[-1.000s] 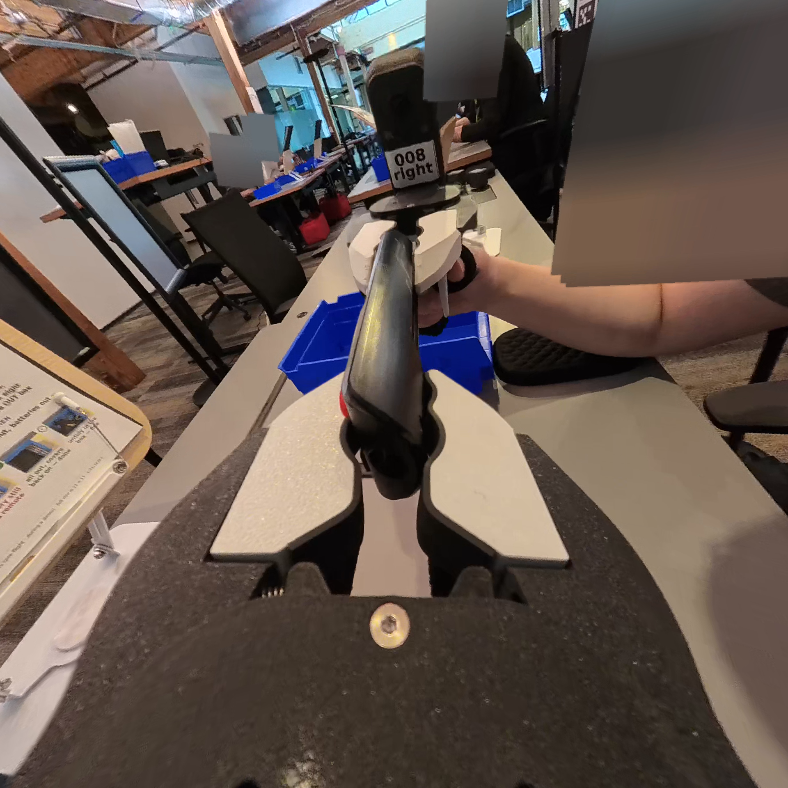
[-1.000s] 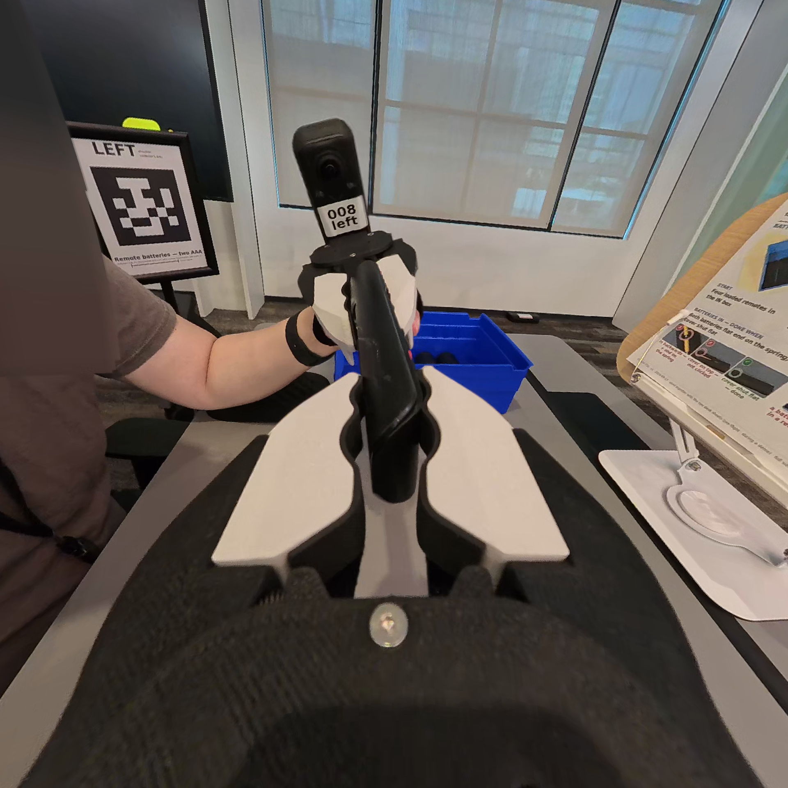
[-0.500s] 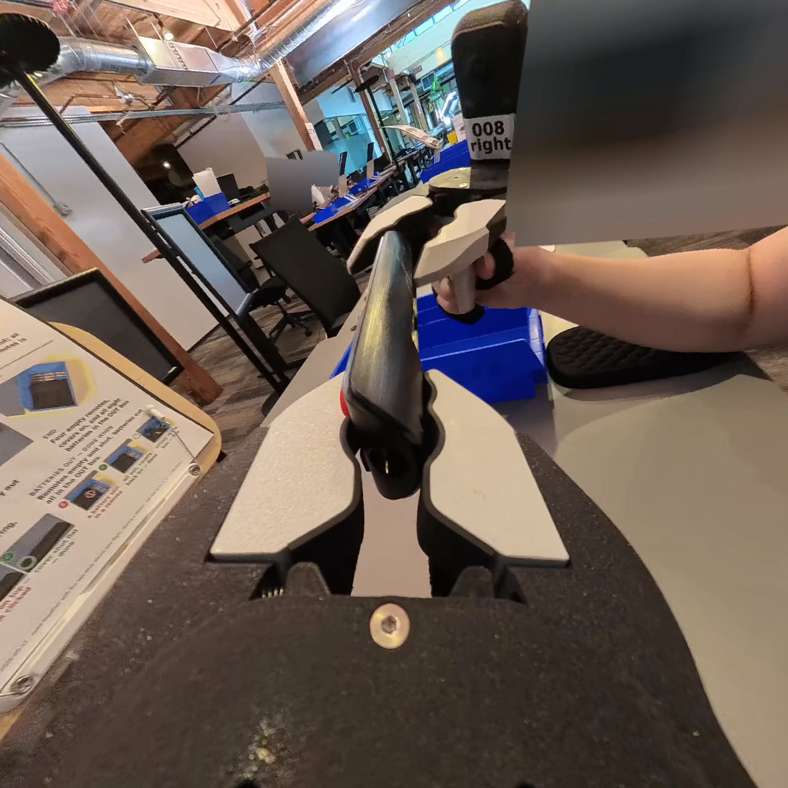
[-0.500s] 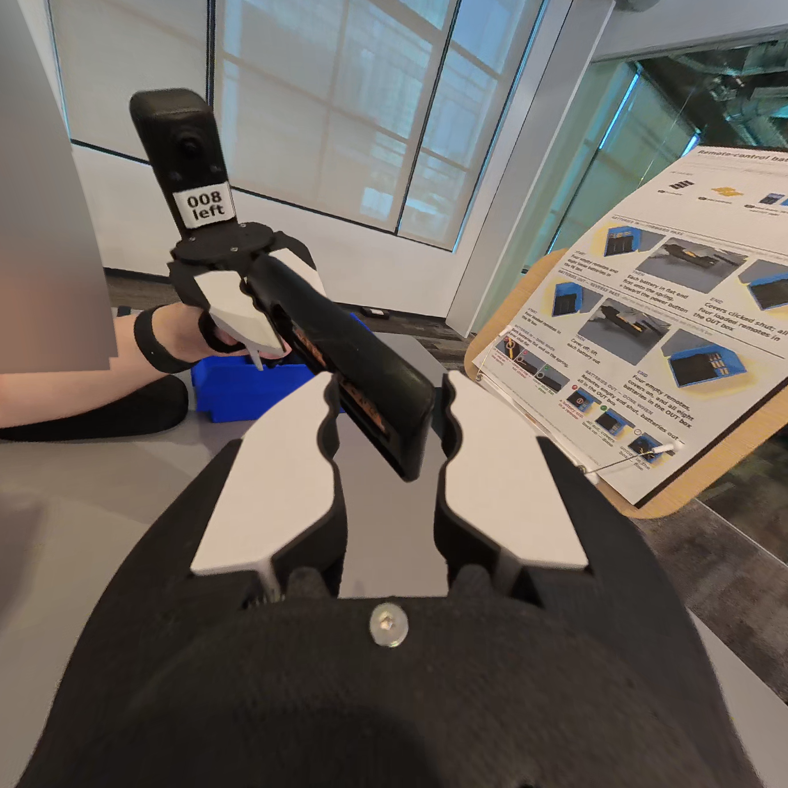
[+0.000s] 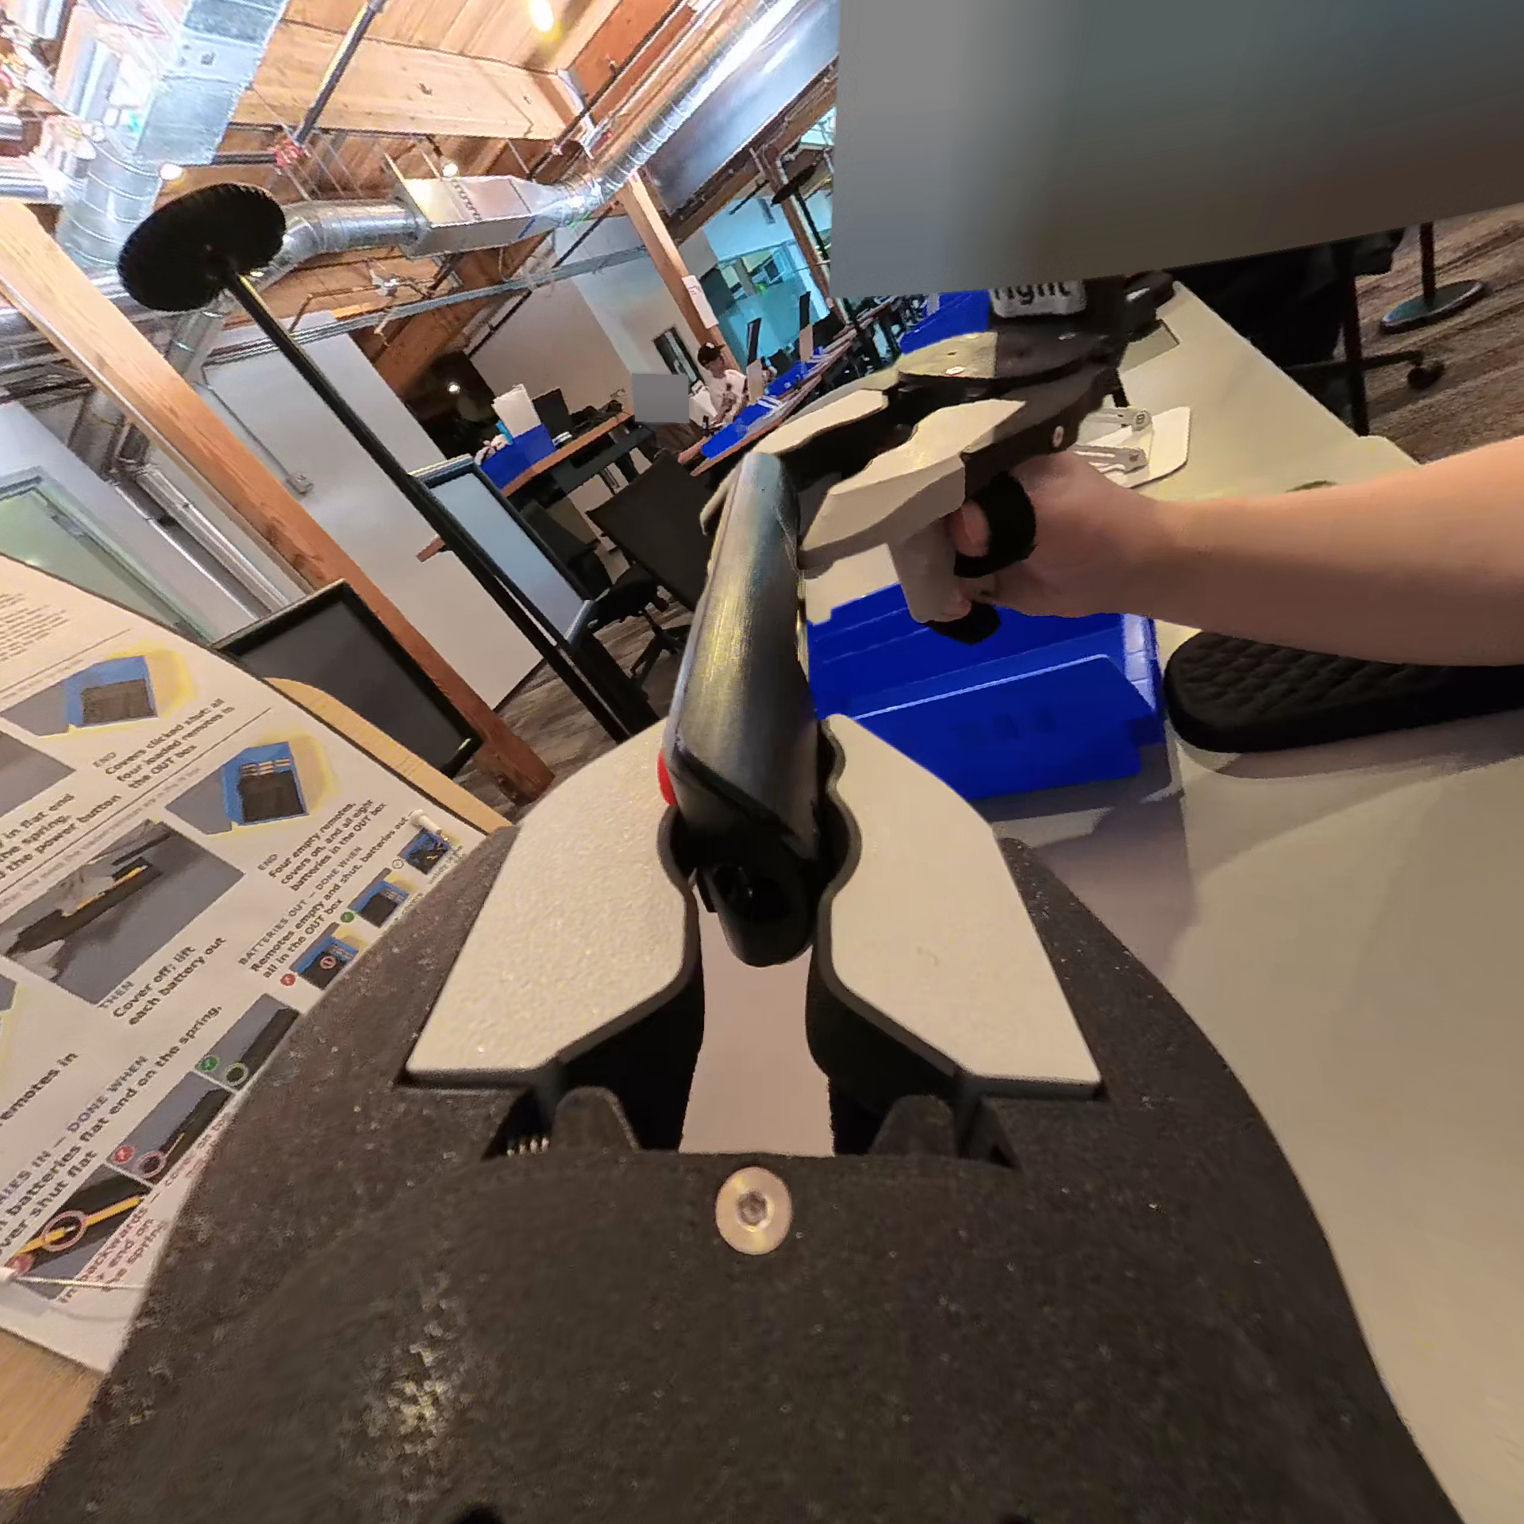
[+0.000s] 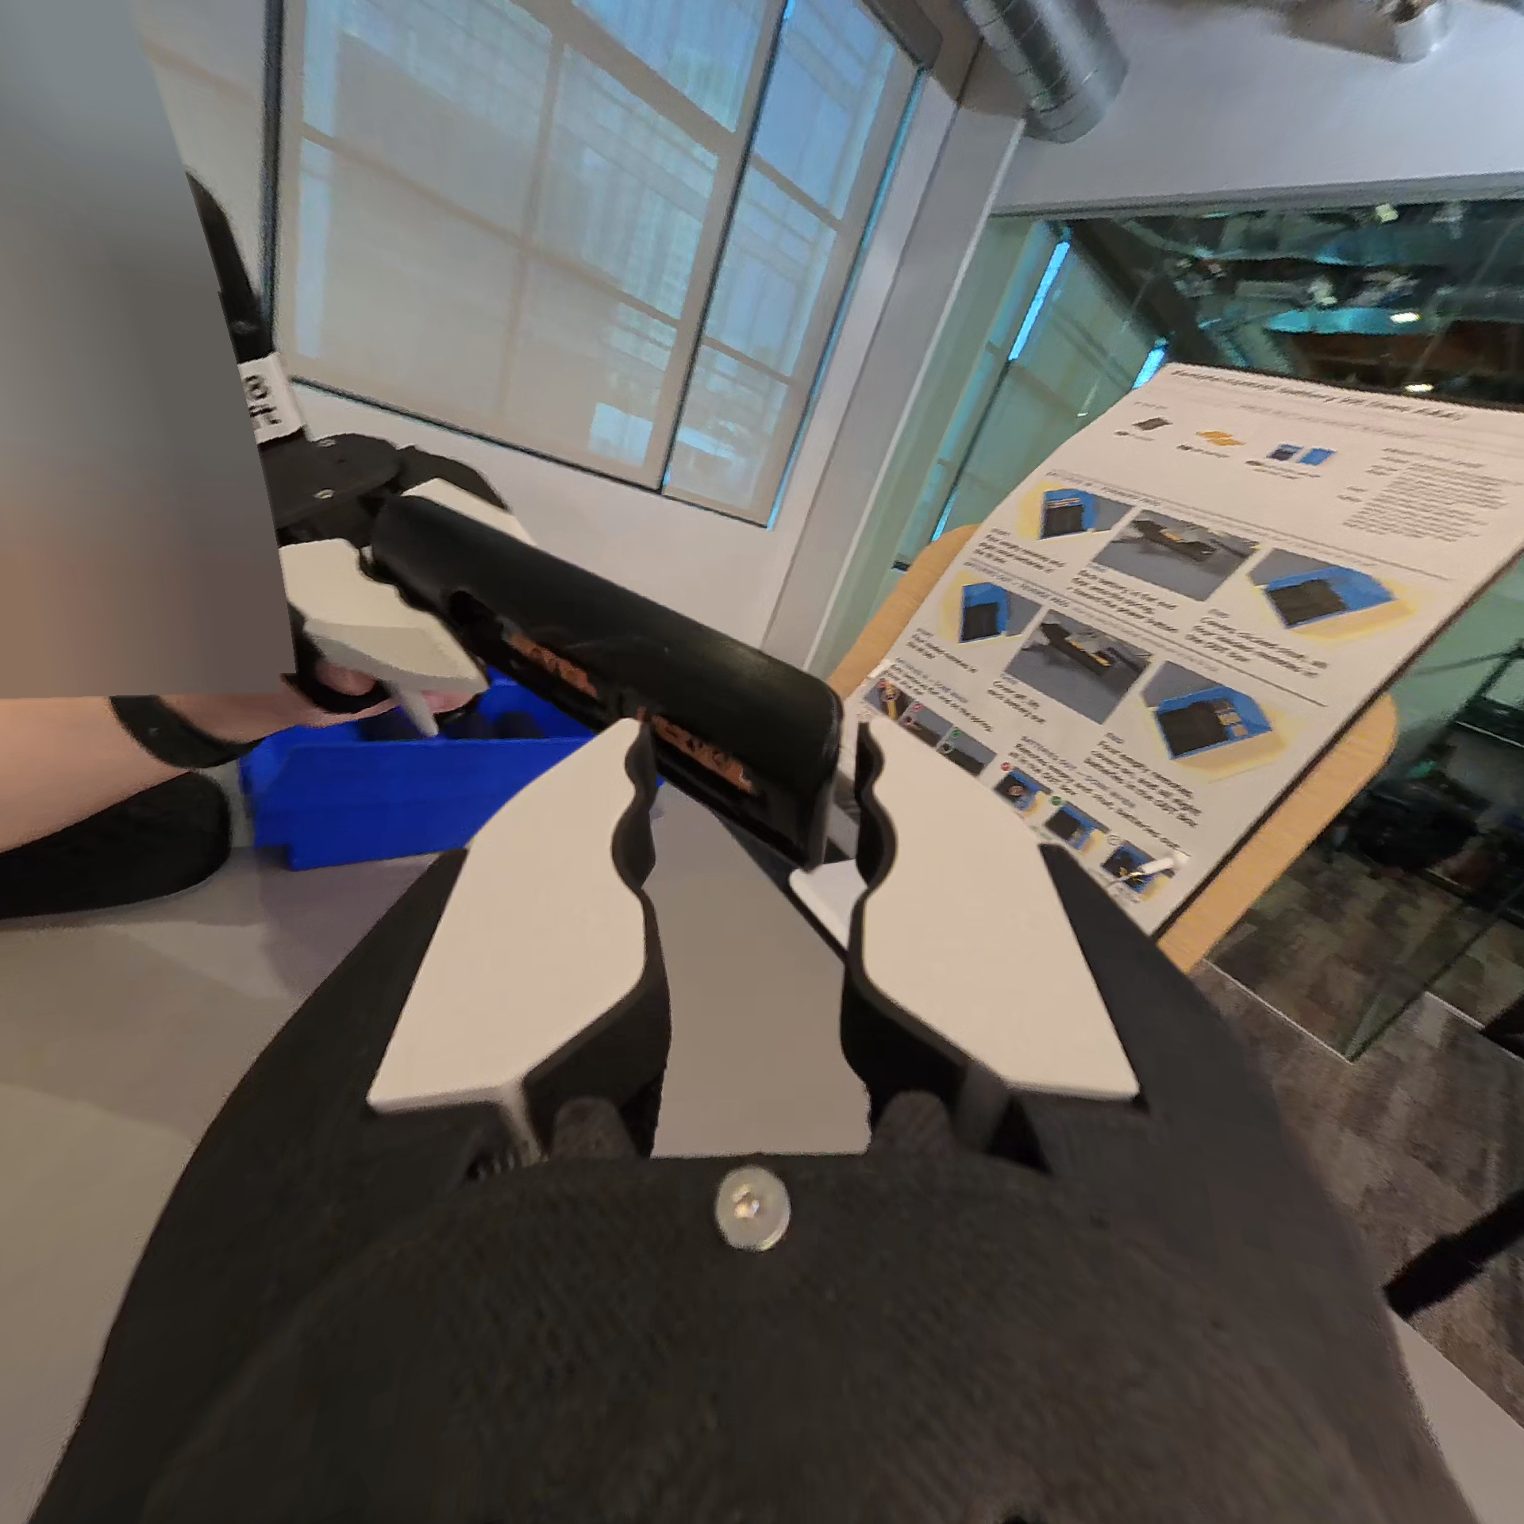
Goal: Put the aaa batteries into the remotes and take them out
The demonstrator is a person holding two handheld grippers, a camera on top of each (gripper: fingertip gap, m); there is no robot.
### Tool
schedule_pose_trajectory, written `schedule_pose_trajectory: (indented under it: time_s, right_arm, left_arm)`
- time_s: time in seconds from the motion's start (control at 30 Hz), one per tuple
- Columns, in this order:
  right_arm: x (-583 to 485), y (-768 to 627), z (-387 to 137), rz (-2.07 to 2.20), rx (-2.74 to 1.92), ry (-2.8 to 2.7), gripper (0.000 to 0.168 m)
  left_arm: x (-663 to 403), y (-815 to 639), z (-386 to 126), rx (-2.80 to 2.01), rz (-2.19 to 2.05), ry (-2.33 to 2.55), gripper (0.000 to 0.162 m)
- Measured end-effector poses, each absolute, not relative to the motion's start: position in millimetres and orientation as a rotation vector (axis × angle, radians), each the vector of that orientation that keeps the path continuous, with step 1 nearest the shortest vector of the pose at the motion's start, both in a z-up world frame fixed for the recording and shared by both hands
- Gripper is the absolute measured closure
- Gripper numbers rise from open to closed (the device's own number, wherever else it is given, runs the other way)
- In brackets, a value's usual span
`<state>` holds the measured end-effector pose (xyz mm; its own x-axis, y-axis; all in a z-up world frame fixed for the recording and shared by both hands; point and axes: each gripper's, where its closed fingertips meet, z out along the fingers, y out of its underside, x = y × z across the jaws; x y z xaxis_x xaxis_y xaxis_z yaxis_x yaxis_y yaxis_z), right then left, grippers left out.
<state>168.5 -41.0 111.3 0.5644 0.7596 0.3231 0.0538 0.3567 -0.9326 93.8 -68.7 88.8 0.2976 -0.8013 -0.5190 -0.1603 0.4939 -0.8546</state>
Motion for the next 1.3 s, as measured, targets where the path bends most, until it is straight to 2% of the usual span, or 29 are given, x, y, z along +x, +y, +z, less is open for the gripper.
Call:
schedule_pose_trajectory:
  time_s: [0.23, 0.67, 1.3]
  right_arm:
    - [173, -33, 110, 0.575, -1.132, -0.778, 0.113]
    - [170, -32, 108, 0.523, -1.125, -0.743, 0.111]
    - [172, -43, 107, 0.569, -1.055, -0.864, 0.116]
  left_arm:
    - [98, -64, 87, -1.033, -0.541, 1.184, 0.138]
    - [102, -64, 85, -1.022, -0.466, 1.185, 0.138]
    - [107, -76, 85, -0.947, -0.439, 1.223, 0.138]
